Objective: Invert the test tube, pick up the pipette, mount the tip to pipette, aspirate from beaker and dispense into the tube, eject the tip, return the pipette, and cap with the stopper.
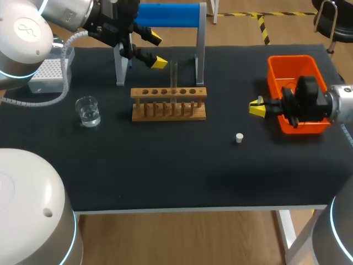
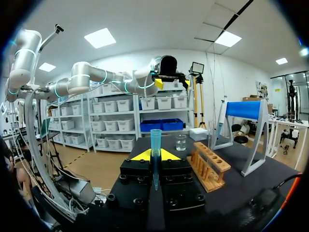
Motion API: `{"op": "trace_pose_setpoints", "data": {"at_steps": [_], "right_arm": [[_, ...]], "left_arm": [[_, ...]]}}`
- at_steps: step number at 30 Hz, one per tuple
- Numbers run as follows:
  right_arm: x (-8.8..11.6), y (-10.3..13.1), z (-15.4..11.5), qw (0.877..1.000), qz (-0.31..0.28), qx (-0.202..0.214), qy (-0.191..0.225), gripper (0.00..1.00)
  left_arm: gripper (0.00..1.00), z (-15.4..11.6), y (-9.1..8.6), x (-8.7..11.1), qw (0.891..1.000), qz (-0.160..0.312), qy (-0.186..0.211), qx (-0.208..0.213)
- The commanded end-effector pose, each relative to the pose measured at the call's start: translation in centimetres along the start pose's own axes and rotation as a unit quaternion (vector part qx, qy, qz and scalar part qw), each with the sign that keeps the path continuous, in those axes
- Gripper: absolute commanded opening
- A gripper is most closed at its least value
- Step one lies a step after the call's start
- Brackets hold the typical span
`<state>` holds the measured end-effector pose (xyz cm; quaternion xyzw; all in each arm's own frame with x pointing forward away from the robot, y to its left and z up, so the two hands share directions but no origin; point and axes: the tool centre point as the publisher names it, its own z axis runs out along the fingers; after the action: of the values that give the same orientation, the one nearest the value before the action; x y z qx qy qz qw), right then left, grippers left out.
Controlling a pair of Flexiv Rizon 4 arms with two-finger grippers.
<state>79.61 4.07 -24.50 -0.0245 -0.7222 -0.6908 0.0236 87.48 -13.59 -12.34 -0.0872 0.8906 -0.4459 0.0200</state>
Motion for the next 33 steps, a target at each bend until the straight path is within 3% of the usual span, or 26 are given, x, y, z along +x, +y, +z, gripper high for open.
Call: {"op": "trace_pose_setpoints", "data": {"at_steps": [1,9,17,26,29,33], "right_arm": [[0.0,0.0,0.0,1.000,0.000,0.000,0.000,0.00],[0.0,0.0,0.0,1.000,0.000,0.000,0.000,0.00],[0.0,0.0,0.0,1.000,0.000,0.000,0.000,0.00],[0.0,0.0,0.0,1.000,0.000,0.000,0.000,0.00],[0.0,0.0,0.0,1.000,0.000,0.000,0.000,0.00],[0.0,0.0,0.0,1.000,0.000,0.000,0.000,0.00]], "left_arm": [[1.00,-1.3,1.1,-1.1,1.000,-0.011,-0.009,-0.011],[1.00,-3.6,3.9,-4.5,0.993,-0.074,-0.087,-0.023],[1.00,-4.8,6.6,-6.2,0.979,-0.130,-0.152,-0.041],[1.00,-4.9,7.3,-8.4,0.946,-0.192,-0.260,-0.026],[1.00,-4.7,7.4,-9.0,0.931,-0.206,-0.300,-0.024],[1.00,-4.6,7.6,-9.9,0.902,-0.230,-0.362,-0.038]]}}
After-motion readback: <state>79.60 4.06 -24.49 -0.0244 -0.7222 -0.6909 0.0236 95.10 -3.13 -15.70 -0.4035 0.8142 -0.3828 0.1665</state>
